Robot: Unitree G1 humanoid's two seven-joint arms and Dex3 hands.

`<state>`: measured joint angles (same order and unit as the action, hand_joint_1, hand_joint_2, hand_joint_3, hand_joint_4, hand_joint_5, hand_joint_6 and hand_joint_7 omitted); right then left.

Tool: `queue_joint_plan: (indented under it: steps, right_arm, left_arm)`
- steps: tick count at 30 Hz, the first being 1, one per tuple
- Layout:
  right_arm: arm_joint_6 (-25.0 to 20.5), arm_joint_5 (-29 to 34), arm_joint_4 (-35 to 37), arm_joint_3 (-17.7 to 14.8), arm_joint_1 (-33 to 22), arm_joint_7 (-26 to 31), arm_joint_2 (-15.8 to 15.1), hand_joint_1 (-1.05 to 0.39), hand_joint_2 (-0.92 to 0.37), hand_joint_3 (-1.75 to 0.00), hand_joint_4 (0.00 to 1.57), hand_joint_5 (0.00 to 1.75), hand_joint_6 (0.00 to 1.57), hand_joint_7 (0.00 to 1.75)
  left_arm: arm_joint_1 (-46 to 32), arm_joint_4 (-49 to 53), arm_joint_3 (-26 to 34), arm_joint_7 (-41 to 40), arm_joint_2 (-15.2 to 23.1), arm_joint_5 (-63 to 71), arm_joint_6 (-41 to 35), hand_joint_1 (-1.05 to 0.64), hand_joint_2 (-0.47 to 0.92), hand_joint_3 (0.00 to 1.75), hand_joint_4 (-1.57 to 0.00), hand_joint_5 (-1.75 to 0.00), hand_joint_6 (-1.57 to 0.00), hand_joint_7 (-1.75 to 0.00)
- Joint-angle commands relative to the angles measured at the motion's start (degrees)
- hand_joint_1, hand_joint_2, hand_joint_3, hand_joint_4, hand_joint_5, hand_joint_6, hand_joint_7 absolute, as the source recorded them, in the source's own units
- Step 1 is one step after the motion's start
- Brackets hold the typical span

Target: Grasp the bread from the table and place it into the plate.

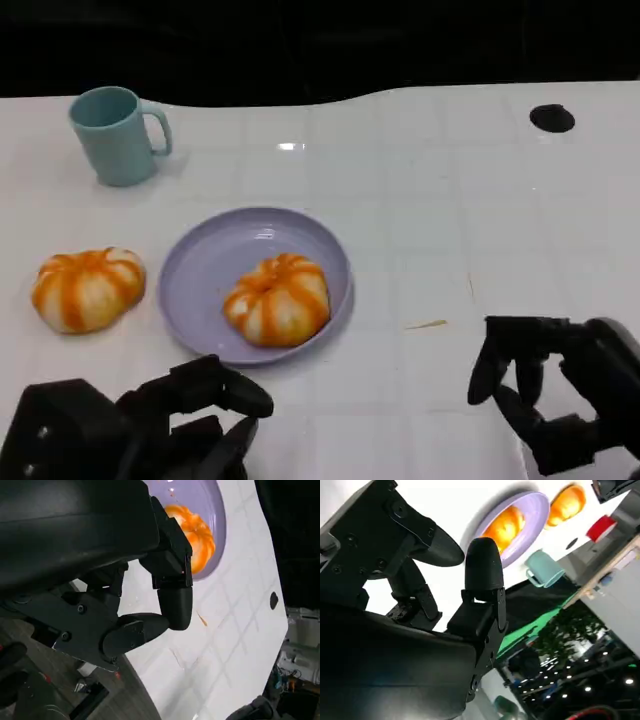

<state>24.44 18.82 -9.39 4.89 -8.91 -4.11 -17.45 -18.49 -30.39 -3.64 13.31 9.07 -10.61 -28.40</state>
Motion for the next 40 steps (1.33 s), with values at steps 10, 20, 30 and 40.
queue_joint_plan:
  steps: [10, 20, 30, 40]
  right_arm:
    - [-2.15, 5.47, -2.03, -1.11, -4.40, 2.63, -0.16, -0.05, -0.18, -1.47, 0.93, 1.75, 0.85, 1.44]
    - [-1.20, 10.59, 1.23, -0.14, -3.40, 6.57, -0.20, -0.04, -0.17, -1.41, 0.95, 1.75, 0.88, 1.40]
    - [-1.55, 10.93, 2.18, 0.07, -2.49, 7.40, -0.24, -0.03, -0.19, -1.36, 0.96, 1.75, 0.90, 1.38]
    - [-1.53, 10.91, 2.19, 0.31, -1.92, 7.02, -0.49, -0.02, -0.19, -1.35, 0.98, 1.75, 0.90, 1.39]
  left_arm:
    - [-0.09, 0.57, 1.23, 0.55, 0.95, -0.77, 0.20, -0.29, 0.75, 0.74, -0.65, -1.75, -0.63, -1.30]
    - [0.47, 2.32, 1.44, 1.17, 1.33, -0.41, 2.07, -0.27, 0.77, 0.73, -0.66, -1.75, -0.63, -1.28]
    - [0.71, 3.29, 1.47, 1.23, 1.34, -0.49, 2.77, -0.26, 0.76, 0.72, -0.69, -1.75, -0.65, -1.27]
    - [0.67, 2.68, 2.08, 1.47, 1.97, -1.17, 2.46, -0.27, 0.74, 0.74, -0.68, -1.75, -0.66, -1.26]
